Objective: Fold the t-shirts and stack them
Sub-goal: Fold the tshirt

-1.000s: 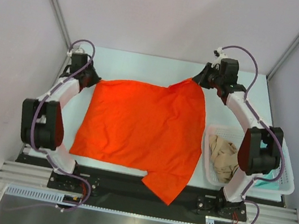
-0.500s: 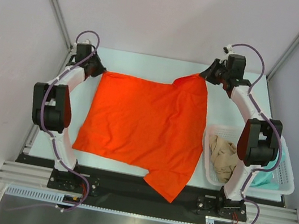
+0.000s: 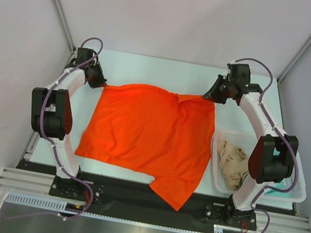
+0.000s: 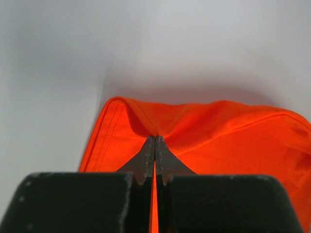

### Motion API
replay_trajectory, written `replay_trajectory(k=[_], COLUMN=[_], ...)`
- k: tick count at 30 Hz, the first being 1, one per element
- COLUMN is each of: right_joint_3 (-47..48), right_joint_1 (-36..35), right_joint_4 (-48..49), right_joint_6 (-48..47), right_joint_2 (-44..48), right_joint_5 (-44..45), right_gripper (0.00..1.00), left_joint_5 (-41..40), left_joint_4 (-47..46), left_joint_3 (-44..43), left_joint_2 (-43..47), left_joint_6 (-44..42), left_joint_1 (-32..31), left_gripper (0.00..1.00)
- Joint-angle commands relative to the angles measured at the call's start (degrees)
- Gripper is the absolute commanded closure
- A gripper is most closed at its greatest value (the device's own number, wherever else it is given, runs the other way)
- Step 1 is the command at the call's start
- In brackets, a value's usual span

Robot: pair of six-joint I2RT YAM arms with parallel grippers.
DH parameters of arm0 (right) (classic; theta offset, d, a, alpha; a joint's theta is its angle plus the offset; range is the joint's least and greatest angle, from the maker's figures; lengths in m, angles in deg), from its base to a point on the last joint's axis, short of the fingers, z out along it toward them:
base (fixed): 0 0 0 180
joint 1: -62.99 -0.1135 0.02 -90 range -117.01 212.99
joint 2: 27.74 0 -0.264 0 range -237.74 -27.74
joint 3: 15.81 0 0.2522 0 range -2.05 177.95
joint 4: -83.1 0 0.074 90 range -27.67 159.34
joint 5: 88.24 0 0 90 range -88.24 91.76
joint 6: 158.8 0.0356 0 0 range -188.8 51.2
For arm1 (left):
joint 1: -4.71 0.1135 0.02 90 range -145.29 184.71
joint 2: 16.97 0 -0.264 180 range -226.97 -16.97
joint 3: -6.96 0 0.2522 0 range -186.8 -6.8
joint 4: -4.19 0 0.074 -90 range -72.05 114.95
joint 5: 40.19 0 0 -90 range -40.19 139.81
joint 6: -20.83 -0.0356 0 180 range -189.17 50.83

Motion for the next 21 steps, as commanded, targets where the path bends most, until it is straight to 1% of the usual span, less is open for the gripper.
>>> replay_trajectory(k=[1,7,13,16,21], right_joint_3=[-3.24,-6.67,-13.0,-15.64,-19.16], right_joint_1=[-0.4,-0.4,-0.49,-0.58,-1.19], right_joint_4=[-5.96,-11.06,-12.29,-11.86,-9.75], right_joint_6=[1.91,0.69,-0.63,-0.28,1.3], right_joint_2=[6.86,12.84,16.45,18.47,20.41], right_joint_5=[0.11,0.02,-0.94,-1.03,-2.17], right_gripper=[1.0,1.0,1.0,1.0,1.0], left_joint_5=[0.55,-4.02,-7.09,-7.98,-9.03], left_joint_4=[5.7,11.33,15.2,16.09,14.68], left_joint_3=[-1.67,-1.41,-0.27,1.66,4.65], left_joint_2=[4.99,7.28,8.07,8.77,9.13], left_joint_6=[-3.91,-5.68,-6.12,-6.73,-7.09], left_joint_1=[0.78,1.14,1.14,1.4,1.58], left_gripper=[1.0,1.0,1.0,1.0,1.0])
